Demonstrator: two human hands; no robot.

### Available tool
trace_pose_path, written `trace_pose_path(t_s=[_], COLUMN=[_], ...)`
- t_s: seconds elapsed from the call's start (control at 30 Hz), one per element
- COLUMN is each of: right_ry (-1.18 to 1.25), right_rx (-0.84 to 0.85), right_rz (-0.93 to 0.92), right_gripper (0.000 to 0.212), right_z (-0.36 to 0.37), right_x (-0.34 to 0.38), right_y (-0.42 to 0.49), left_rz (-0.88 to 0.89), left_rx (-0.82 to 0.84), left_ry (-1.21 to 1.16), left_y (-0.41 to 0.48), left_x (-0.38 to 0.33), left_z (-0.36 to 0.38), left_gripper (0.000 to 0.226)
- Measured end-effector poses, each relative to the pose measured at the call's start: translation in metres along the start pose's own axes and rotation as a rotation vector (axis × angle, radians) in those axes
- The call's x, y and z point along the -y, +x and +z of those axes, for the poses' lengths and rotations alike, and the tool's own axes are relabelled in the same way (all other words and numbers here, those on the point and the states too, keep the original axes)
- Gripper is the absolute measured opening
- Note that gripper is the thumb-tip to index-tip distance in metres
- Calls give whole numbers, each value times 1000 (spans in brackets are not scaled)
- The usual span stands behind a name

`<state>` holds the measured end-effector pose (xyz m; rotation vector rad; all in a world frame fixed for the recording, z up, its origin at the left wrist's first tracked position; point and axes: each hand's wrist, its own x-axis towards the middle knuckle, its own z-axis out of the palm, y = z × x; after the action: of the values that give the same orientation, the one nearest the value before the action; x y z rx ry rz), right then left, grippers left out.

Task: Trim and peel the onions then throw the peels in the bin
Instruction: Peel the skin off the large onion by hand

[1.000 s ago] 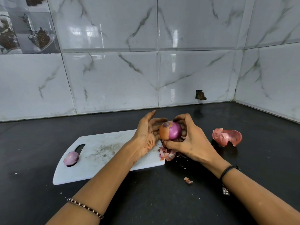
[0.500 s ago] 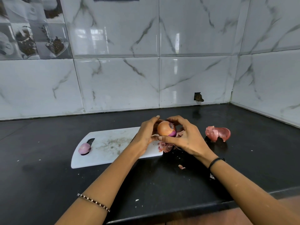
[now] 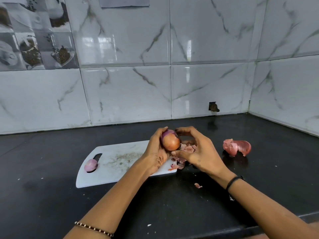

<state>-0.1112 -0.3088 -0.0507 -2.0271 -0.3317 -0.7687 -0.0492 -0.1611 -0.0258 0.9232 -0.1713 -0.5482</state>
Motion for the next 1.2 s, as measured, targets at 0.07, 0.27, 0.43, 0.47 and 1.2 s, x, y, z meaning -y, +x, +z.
trace_pose_path(t_s=[0.07, 0.27, 0.43, 0.47, 1.2], right_ry=[-55, -55, -100, -117, -141], right_rx=[-85, -148, -156, -157, -132], right_rz=[-23, -103, -202, -223, -264], right_gripper=[59, 51, 51, 50, 40], right_z=[0, 1, 1, 2, 4], right_x=[2, 3, 6, 7, 5], right_y=[0, 1, 2, 2, 3], left_rz=[11, 59, 110, 115, 197], left_rx=[3, 47, 101, 112, 85], left_ry=[-64, -93, -66, -69, 32], left_y=[1, 2, 2, 2, -1], left_x=[-1, 0, -1, -1, -2], left_z=[0, 5, 5, 5, 5], left_gripper=[26, 21, 20, 20, 18])
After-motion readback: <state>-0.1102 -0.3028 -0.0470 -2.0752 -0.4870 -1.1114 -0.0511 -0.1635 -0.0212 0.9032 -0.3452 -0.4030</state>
